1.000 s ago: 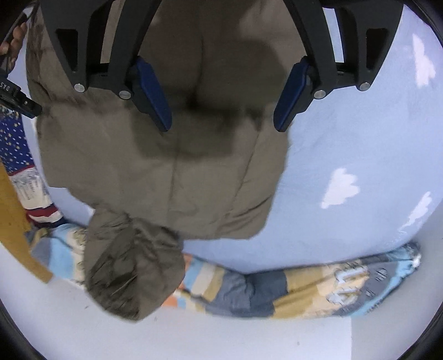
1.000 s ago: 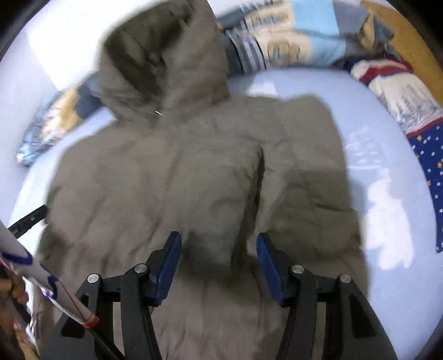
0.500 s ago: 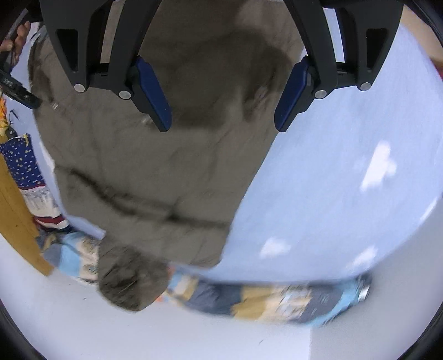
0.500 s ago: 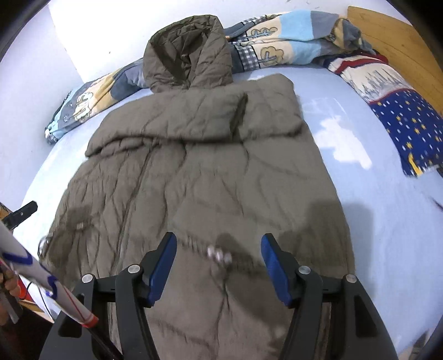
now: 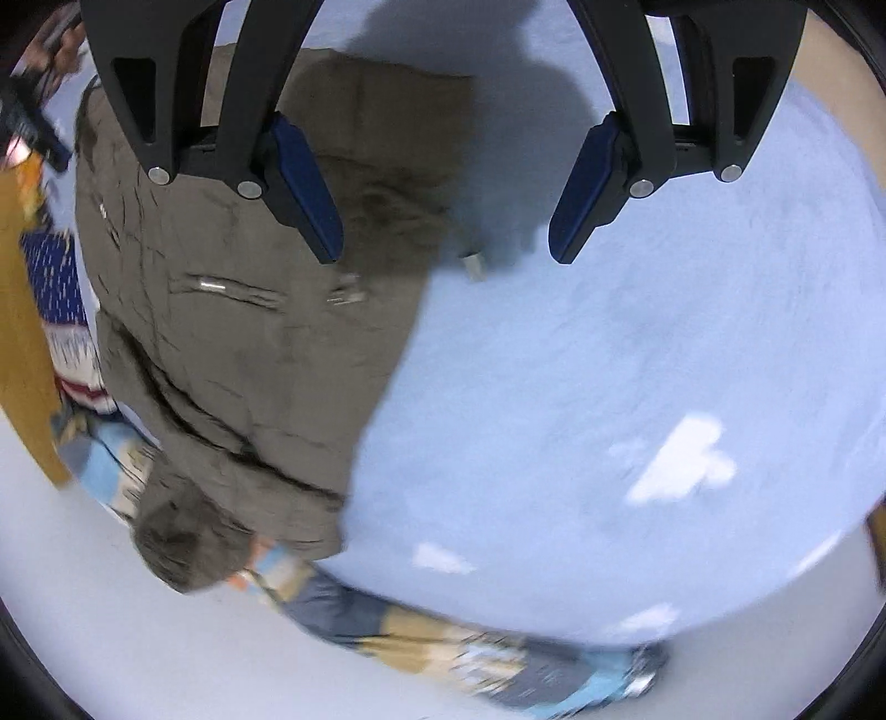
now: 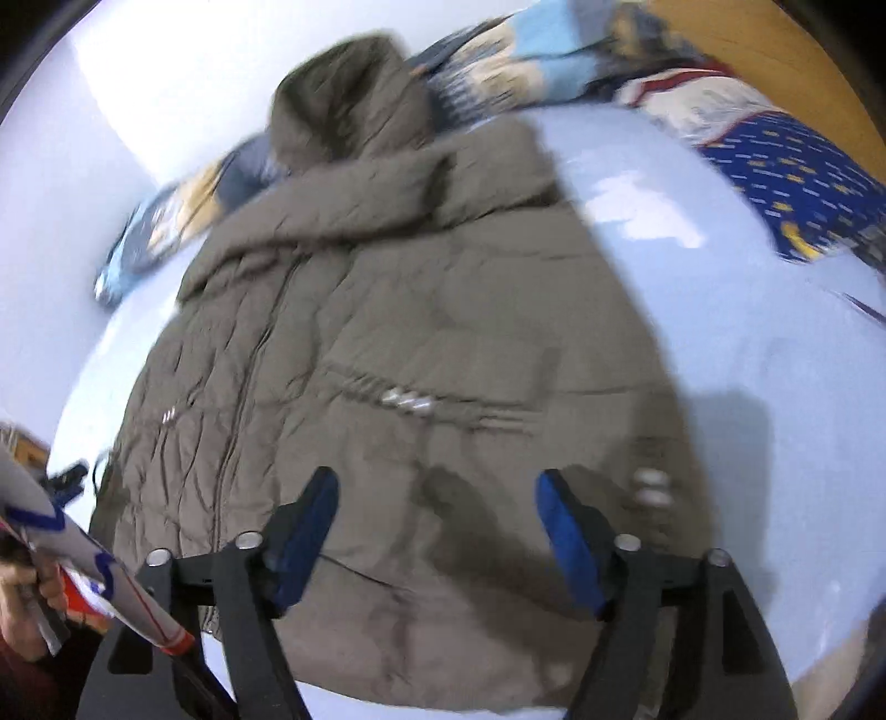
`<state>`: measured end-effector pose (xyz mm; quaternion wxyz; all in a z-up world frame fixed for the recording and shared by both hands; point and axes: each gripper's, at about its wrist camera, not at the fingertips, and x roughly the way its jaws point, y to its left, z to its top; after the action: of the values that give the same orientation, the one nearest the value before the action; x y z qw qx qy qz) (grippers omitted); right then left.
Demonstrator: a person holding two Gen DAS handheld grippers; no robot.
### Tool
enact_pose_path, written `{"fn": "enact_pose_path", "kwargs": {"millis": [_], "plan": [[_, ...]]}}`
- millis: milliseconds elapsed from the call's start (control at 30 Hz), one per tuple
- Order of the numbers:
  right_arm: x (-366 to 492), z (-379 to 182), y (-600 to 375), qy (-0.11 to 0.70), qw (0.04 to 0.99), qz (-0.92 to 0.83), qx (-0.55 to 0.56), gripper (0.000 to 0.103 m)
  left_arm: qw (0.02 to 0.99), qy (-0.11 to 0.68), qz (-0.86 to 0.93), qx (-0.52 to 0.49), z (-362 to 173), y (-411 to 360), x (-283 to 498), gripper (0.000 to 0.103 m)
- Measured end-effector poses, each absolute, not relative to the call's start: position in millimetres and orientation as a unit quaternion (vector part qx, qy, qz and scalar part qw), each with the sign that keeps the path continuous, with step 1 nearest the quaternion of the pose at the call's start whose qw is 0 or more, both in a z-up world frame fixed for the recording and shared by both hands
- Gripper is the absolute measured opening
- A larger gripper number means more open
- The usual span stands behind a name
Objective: Fold large clothes
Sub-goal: 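Grasp the hem with the right tool while the left tool grasps it too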
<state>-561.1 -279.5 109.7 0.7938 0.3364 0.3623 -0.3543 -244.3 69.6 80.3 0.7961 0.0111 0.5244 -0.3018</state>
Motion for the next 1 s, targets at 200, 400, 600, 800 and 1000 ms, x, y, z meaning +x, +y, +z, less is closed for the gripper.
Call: {"fn": "enact_pose_path", "kwargs": {"millis": [200,400,600,800,1000], "plan": [[-631.8,98.3,-301.1,0.326,0.745,-0.414,0.409,0.080,0.741,0.586,-0.319,-0.075,48.5,87.7,-240.8,0.076],[-657.5,72.3,-305.9,0.316,0.713,-0.396,0.485,0.081,0.732,0.591,-0.331,-0.068,40.7,67.5,-267.8,0.076],[-658.6,55.6,-299.7,0.322,0.704,-0.374,0.511,0.082,0.749,0.559,-0.355,-0.006,41.3,45.3,-301.9,0.054],[-657.0,60.2,-296.7,0.305,0.722,-0.351,0.513,0.020,0.749,0.534,-0.393,0.019,52.0,31.1,-336.3,0.036],[-664.2,76.9,-297.9,0.319,0.720,-0.414,0.456,0.016,0.743,0.505,-0.434,0.062,65.3,20.7,-374.8,0.036]]}}
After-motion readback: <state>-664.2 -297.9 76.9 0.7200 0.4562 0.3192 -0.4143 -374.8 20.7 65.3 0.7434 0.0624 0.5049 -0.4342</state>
